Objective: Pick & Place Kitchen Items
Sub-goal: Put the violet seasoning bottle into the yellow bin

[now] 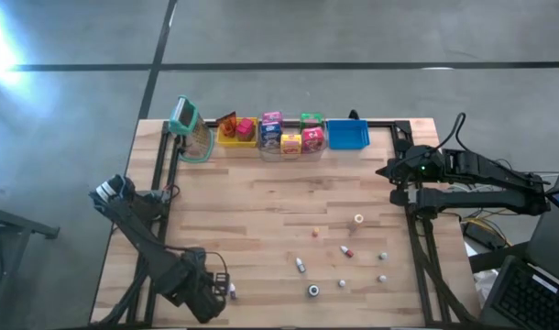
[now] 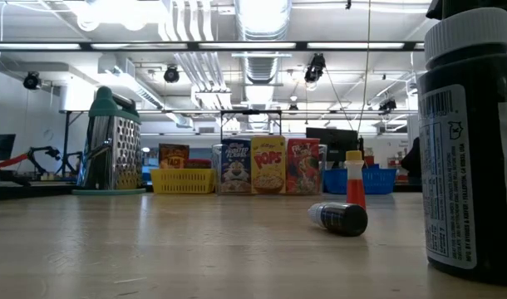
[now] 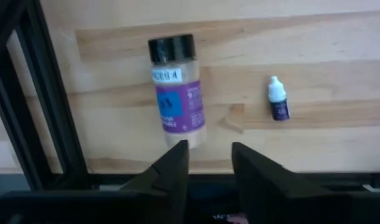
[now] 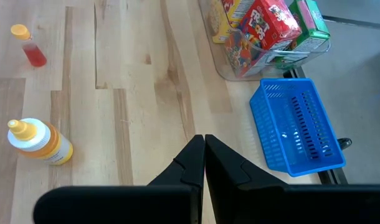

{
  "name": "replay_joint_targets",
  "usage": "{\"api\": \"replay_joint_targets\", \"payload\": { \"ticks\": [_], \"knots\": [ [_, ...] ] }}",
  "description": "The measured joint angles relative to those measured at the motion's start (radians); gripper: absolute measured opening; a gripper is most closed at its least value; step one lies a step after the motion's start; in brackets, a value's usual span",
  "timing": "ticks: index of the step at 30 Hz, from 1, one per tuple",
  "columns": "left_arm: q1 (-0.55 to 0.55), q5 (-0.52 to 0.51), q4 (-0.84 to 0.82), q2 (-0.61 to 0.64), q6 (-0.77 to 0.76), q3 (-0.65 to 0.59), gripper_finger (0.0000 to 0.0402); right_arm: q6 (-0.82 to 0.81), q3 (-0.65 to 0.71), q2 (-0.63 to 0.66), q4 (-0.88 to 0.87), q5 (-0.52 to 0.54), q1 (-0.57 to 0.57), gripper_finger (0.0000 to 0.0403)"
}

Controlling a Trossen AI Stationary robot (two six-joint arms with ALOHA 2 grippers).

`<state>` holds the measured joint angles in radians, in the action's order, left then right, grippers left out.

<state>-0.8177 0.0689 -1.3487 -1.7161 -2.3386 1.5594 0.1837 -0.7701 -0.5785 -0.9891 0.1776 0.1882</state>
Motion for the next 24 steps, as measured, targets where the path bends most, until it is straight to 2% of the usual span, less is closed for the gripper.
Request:
{"api": "replay_joint_targets", "payload": {
  "ticks": [5, 8, 15, 18, 24],
  "knots": [
    [-0.016, -0.010, 0.005, -0.001, -0.005, -0.027, 0.0195, 0.000, 0.000, 0.000, 0.000, 0.000, 0.000, 0.0008],
    [-0.033, -0.061, 0.009, -0.002, -0.005, -0.066, 0.0216, 0.000, 0.000, 0.000, 0.000, 0.000, 0.000, 0.0008],
    [-0.035, -0.131, 0.219, -0.002, 0.101, -0.173, 0.0212, 0.000, 0.000, 0.000, 0.000, 0.000, 0.000, 0.0008],
    [-0.044, -0.076, 0.268, -0.003, 0.030, -0.195, 0.0211, 0.000, 0.000, 0.000, 0.000, 0.000, 0.000, 0.0008],
    [-0.062, -0.027, 0.374, -0.008, 0.003, -0.228, 0.0211, 0.000, 0.000, 0.000, 0.000, 0.000, 0.000, 0.0008]
  ]
}}
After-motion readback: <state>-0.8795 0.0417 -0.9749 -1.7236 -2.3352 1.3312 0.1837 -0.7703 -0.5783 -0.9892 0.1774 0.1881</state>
